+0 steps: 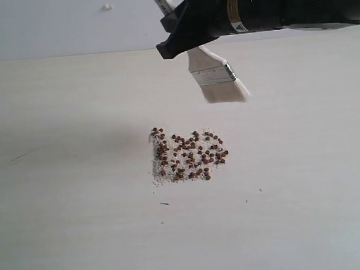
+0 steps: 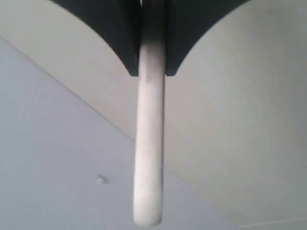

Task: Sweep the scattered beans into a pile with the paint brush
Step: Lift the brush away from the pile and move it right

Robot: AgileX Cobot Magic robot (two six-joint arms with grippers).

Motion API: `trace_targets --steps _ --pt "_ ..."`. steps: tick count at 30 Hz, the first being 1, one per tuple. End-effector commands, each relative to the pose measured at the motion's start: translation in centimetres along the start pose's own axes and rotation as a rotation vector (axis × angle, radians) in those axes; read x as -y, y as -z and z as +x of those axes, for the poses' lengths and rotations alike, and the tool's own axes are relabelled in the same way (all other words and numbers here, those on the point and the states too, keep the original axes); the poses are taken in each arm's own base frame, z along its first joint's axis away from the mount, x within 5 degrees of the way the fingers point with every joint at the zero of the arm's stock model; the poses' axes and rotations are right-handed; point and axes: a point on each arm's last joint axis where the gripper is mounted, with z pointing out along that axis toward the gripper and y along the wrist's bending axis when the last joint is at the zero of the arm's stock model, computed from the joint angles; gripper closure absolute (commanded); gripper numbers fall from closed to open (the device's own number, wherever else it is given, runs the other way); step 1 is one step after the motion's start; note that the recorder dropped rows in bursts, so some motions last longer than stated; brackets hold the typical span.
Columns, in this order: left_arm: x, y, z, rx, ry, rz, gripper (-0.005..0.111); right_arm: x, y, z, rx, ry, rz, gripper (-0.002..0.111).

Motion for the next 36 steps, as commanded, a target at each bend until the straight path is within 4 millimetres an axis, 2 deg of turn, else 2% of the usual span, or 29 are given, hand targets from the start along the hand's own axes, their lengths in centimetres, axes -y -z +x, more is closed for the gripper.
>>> trace_targets --steps 1,6,11,16,20,22,24,28,30,33,36 --pt "0.0 0.0 0.0 0.007 0.005 -0.004 0.107 1.1 0.0 1.0 -0.107 -0.078 0.150 0.108" --pt "0.0 0.0 0.0 0.007 0.005 -0.004 0.107 1.3 -0.5 1.8 -0.152 -0.072 0.170 0.108" --pt "0.0 0.0 0.0 0.007 0.005 -0.004 0.107 2.5 -0.2 0.6 -0.183 -0.070 0.268 0.108" --pt "0.0 0.0 0.0 0.007 0.005 -0.004 0.107 4.9 1.0 -1.1 -0.253 -0.094 0.504 0.108" --pt "0.0 0.0 0.0 0.007 0.005 -0.004 0.107 7.3 3.0 -1.3 -0.283 -0.136 0.833 0.108" --pt "0.0 0.0 0.0 0.007 0.005 -0.004 0.107 7.8 3.7 -0.8 -0.266 -0.168 0.953 0.108" --pt "0.0 0.0 0.0 0.007 0.005 -0.004 0.107 7.7 3.7 0.1 -0.208 -0.215 0.983 0.108" --pt "0.0 0.0 0.0 0.007 0.005 -0.004 0.107 5.4 2.7 2.3 -0.054 -0.249 0.914 0.108" --pt "0.0 0.0 0.0 0.007 0.005 -0.004 0.107 4.2 2.7 4.2 -0.030 -0.357 0.946 0.108" --pt "0.0 0.0 0.0 0.007 0.005 -0.004 0.107 3.4 2.9 6.1 -0.035 -0.352 1.048 0.108" --pt "0.0 0.0 0.0 0.007 0.005 -0.004 0.107 2.6 2.4 7.8 -0.072 -0.341 1.050 0.108"
